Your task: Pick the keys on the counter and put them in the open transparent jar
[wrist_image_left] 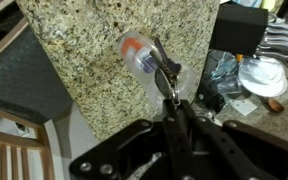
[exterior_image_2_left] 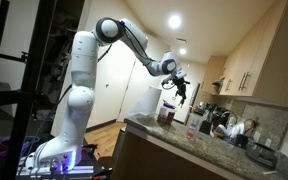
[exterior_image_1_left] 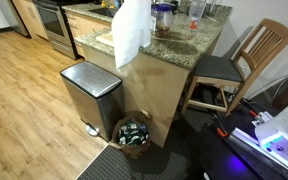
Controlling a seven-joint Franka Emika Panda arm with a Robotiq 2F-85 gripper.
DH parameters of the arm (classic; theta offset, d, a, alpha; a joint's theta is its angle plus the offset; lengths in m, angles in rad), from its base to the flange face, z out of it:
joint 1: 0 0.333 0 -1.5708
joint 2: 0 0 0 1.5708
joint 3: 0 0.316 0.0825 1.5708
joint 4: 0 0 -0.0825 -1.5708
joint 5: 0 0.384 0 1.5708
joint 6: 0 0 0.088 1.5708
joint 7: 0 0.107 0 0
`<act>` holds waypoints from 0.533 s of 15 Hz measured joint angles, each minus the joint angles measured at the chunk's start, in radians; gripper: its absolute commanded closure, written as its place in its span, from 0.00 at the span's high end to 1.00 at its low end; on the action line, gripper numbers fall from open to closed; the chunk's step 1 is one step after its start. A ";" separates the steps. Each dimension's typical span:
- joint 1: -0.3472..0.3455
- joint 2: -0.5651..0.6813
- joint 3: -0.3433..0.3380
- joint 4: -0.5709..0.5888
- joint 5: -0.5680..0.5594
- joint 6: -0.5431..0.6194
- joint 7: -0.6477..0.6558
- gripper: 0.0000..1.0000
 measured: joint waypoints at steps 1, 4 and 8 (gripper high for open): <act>-0.003 0.053 -0.004 0.058 -0.037 -0.038 0.070 0.00; 0.036 0.201 -0.050 0.228 -0.076 -0.135 0.229 0.00; 0.125 0.347 -0.131 0.431 -0.064 -0.197 0.382 0.00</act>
